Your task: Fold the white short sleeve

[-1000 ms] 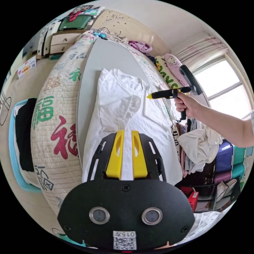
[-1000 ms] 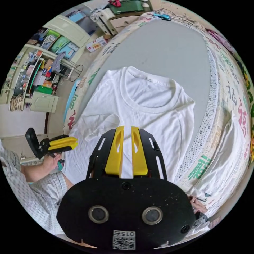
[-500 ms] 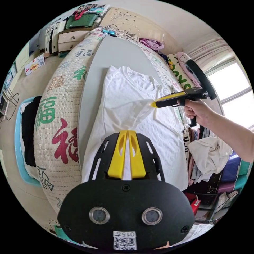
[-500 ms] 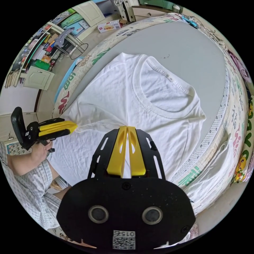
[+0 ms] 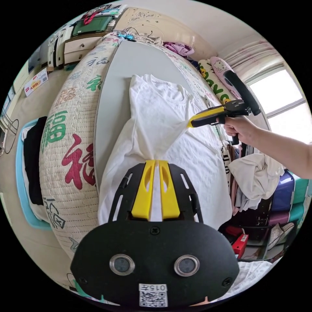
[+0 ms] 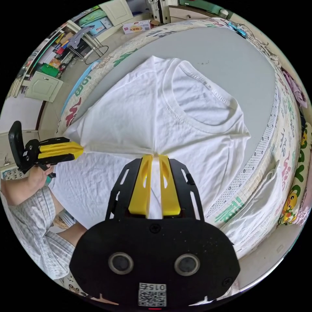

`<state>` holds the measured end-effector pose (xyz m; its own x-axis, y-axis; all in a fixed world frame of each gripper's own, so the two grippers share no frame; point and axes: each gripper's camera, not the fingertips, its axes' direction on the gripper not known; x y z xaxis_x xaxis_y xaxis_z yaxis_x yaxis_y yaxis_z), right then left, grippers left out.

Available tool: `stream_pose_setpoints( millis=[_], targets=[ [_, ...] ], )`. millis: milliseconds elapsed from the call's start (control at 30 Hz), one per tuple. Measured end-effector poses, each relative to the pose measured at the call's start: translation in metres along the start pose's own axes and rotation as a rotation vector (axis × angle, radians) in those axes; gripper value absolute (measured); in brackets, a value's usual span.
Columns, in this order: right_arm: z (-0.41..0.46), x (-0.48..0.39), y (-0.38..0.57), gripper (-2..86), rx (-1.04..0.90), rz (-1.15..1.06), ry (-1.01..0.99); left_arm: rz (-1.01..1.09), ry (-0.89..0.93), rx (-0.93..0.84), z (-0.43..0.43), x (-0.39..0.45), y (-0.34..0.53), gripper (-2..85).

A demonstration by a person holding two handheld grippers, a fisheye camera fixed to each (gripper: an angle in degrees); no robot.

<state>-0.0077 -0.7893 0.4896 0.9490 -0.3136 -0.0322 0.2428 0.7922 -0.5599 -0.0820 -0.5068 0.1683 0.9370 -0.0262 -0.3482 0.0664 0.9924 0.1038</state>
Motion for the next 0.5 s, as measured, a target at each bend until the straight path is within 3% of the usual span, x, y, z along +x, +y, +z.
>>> stream_pose_setpoints(
  millis=[233,500],
  targets=[
    [-0.042,0.029,-0.006,5.8,0.062,0.036,-0.039,-0.245,0.113,0.073,-0.022,-0.054,0.006,5.3],
    [-0.046,0.016,-0.089,8.5,0.13,0.001,-0.152,-0.533,0.242,0.194,-0.008,-0.1,0.012,6.1]
  ],
)
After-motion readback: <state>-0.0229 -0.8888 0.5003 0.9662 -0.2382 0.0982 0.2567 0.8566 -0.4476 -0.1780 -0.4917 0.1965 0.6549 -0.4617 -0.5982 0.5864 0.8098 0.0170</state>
